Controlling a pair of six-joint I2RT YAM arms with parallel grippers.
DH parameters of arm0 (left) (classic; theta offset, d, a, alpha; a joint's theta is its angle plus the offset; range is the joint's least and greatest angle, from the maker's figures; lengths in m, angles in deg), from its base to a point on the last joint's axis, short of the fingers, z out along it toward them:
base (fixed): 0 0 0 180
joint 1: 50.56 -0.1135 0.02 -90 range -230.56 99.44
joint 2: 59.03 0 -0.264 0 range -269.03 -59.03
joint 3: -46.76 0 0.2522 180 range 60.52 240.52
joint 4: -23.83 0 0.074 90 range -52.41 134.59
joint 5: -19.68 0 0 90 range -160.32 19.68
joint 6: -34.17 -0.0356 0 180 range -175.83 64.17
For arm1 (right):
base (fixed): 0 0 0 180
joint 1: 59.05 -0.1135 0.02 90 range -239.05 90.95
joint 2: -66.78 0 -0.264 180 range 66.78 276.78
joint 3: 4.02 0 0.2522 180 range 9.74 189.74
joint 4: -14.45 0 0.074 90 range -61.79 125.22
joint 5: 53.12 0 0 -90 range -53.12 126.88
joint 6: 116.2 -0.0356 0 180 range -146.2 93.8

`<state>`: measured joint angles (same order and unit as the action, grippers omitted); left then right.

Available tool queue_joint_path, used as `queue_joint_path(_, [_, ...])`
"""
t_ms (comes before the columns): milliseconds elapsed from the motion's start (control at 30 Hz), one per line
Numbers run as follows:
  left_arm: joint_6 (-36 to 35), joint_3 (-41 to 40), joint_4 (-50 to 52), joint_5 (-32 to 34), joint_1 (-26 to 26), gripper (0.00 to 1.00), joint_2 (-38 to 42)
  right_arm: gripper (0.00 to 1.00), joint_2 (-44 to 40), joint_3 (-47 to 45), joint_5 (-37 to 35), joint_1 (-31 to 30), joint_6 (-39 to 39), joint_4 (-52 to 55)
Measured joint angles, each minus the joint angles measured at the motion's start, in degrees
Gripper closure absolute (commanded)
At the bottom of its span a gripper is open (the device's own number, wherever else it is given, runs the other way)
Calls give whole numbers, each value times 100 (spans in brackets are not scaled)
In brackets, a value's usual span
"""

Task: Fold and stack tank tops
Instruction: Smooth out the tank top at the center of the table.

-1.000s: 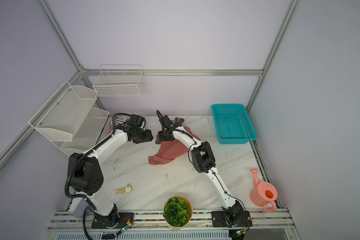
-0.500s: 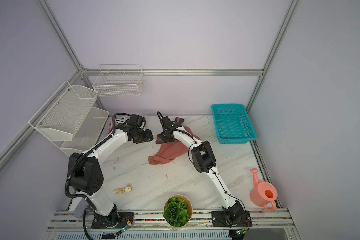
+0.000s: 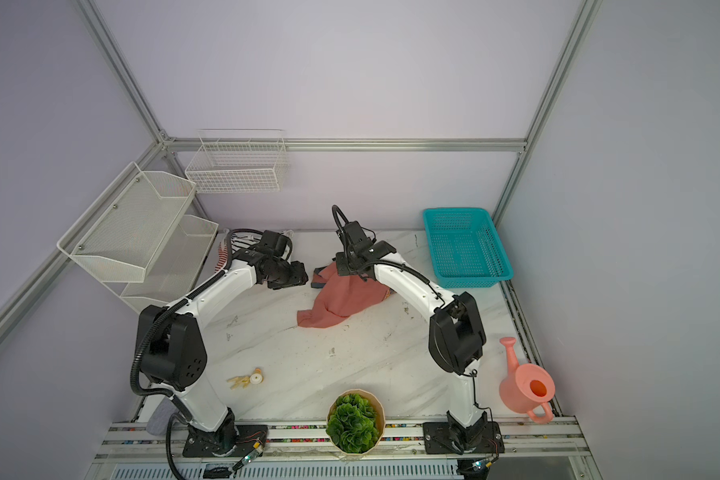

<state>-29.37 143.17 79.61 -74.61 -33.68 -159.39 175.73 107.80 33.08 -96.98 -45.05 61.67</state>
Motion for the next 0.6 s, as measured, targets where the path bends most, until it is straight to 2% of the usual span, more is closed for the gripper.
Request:
queue_joint_path(233, [15,-92,7,-26,103,38,-2,100,-1698,-2385,-356,0,-758,57])
queue_joint_path(467, [52,-92,42,7,385,38,-129,98,-2553,-3893,-437,0,-1670,195])
queue_joint_path(500, [52,-92,63,13,422,38,-179,82,-2583,-4039,-437,0,-1786,249])
queue_joint_path(533, [52,-92,92,24,459,38,-243,71,-2592,-4151,-444,0,-1886,321])
queue_joint_path(600, [50,-94,138,44,496,38,-345,61,-2586,-4271,-468,0,-2052,466])
